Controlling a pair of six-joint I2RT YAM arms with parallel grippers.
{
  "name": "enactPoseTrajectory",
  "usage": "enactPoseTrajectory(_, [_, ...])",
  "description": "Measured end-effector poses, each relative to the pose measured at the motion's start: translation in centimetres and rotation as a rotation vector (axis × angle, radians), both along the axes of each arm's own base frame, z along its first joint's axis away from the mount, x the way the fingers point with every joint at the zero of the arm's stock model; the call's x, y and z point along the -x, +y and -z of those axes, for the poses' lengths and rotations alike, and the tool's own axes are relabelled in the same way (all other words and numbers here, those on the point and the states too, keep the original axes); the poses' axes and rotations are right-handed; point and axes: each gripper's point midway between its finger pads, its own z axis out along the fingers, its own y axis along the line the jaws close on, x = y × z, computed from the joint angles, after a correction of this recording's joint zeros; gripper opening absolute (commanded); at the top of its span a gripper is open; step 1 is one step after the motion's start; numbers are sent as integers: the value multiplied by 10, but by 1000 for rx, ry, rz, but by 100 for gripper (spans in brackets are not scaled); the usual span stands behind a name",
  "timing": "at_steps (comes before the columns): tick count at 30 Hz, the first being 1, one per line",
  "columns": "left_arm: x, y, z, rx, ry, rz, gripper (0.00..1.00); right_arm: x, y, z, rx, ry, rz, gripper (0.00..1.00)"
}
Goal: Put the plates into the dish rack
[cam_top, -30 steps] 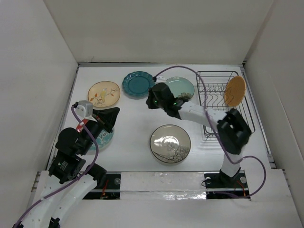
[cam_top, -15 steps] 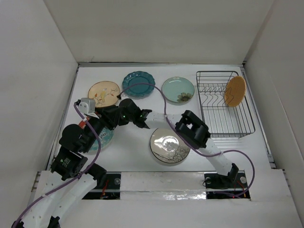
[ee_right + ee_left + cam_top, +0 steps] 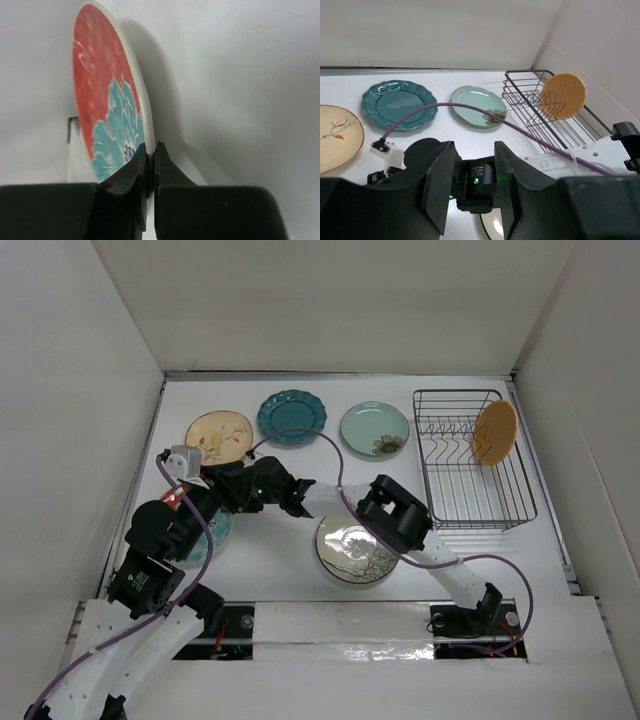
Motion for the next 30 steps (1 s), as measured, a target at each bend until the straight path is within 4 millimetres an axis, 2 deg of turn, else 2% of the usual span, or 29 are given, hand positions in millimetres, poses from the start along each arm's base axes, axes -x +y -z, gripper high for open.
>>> enactPoseTrajectory(5, [0, 1, 0, 0, 0, -3, 34, 7, -2, -6, -55, 22, 7, 0])
enactPoseTrajectory(9, [-1, 2, 0, 1, -1, -11, 35, 13, -19, -18, -50, 3, 25, 0])
enactPoseTrajectory(13, [1, 5, -3, 9, -12, -22, 40, 9, -47, -53, -6, -112, 59, 0])
enactPoseTrajectory(15, [3, 7, -6, 15, -21, -25, 41, 2, -68, -75, 9, -167, 89, 0])
enactPoseTrajectory(17, [4, 8, -8, 19, -28, -25, 42, -13, -98, -105, 10, -220, 144, 0])
enactPoseTrajectory(19, [4, 8, -8, 20, -29, -25, 43, -33, -139, -139, 3, -278, 220, 0])
enactPoseTrajectory(21, [5, 7, -8, 19, -29, -22, 43, -59, -190, -174, 5, -349, 329, 0])
enactPoseTrajectory(22, [5, 7, -8, 19, -29, -20, 43, -70, -214, -184, 32, -388, 385, 0])
enactPoseTrajectory(23, [6, 7, -8, 21, -32, -18, 43, -85, -253, -208, 35, -438, 473, 0])
enactPoseTrajectory(26, [9, 8, -11, 26, -41, -14, 44, -110, -366, -253, 161, -580, 718, 0])
enactPoseTrajectory(28, [11, 8, -13, 30, -49, -7, 44, -113, -443, -282, 293, -679, 887, 0])
enactPoseTrajectory(30, [13, 7, -14, 31, -53, 5, 44, -107, -515, -307, 444, -765, 1049, 0])
